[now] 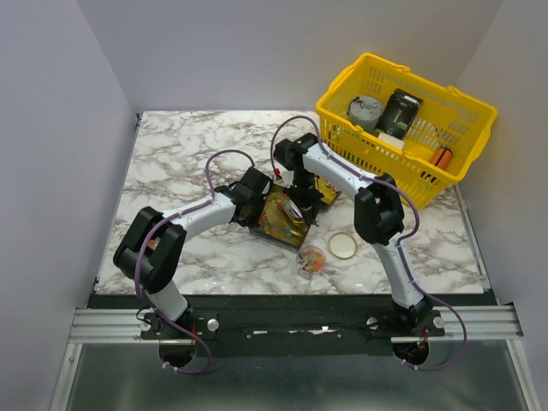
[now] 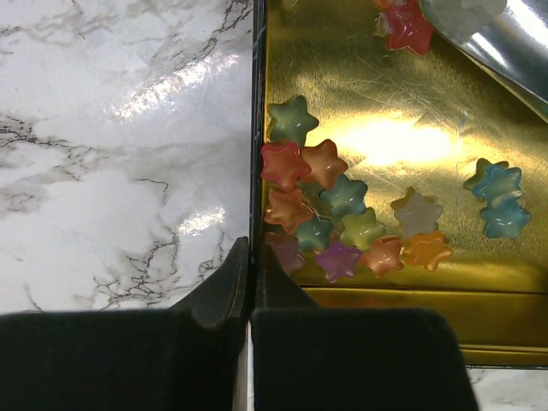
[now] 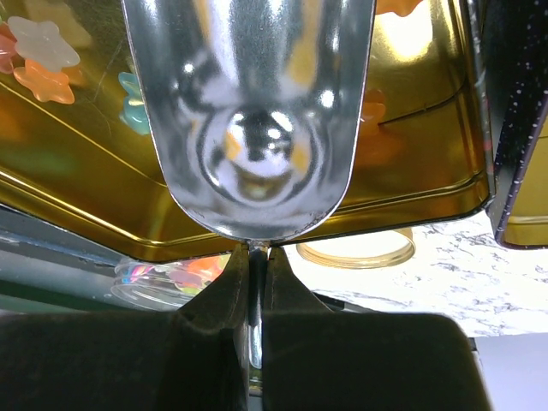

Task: Pack the candies
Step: Scoop the fake candies from the storage box.

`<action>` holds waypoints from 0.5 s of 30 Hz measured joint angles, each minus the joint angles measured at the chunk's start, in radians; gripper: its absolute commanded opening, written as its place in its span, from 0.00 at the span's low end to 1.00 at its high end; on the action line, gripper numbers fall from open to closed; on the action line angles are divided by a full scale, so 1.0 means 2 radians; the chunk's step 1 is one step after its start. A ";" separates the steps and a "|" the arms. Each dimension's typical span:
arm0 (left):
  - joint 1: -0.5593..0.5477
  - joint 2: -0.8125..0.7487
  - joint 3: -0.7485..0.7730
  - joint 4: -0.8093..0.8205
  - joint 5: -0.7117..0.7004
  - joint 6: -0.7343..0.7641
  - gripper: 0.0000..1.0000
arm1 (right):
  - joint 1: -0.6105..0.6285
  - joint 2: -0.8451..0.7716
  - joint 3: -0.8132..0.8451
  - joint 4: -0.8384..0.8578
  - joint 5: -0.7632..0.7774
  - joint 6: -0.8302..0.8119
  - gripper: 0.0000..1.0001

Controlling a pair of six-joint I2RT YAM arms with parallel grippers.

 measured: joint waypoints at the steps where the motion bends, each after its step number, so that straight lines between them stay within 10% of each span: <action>1: 0.000 0.000 0.000 0.000 0.000 0.000 0.00 | 0.000 0.000 0.000 0.000 0.001 0.001 0.01; 15: -0.004 -0.001 -0.001 -0.001 -0.015 0.001 0.00 | 0.000 -0.020 -0.019 0.023 0.003 0.049 0.01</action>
